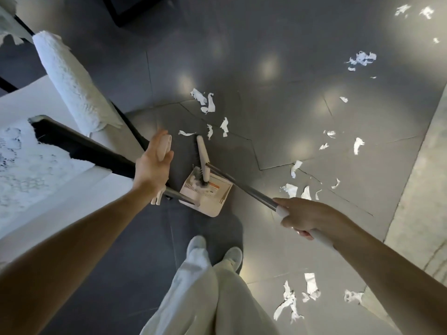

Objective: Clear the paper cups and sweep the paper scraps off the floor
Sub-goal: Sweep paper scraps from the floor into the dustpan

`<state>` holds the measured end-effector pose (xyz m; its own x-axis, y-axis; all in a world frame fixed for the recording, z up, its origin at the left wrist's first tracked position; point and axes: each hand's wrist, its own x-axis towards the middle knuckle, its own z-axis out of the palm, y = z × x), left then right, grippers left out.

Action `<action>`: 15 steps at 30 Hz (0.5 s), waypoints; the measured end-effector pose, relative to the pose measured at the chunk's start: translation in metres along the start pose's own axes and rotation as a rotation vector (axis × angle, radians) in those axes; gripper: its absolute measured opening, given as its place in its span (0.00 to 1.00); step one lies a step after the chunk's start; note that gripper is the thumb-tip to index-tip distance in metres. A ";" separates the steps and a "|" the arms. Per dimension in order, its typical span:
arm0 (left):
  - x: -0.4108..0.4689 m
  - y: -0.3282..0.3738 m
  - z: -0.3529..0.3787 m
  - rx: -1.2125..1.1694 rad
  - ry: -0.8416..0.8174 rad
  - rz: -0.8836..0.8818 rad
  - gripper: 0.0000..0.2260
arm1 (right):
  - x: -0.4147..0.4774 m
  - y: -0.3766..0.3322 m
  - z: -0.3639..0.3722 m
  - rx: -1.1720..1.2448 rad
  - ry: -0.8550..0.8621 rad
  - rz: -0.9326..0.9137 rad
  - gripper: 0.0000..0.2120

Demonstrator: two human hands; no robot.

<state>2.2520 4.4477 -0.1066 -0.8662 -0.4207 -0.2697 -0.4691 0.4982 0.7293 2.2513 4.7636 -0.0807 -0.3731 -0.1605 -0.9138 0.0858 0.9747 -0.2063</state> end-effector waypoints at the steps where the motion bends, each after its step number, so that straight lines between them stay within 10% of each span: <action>1: 0.003 0.002 0.000 0.002 0.009 0.003 0.19 | -0.001 0.003 -0.010 0.019 0.016 -0.001 0.32; 15: 0.117 0.033 -0.009 -0.022 0.140 -0.059 0.17 | 0.118 -0.065 -0.159 -0.201 0.419 0.057 0.22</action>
<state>2.1369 4.4076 -0.1084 -0.8041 -0.5512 -0.2228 -0.5130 0.4537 0.7287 2.0546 4.7062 -0.1195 -0.7176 -0.0697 -0.6929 -0.0482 0.9976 -0.0504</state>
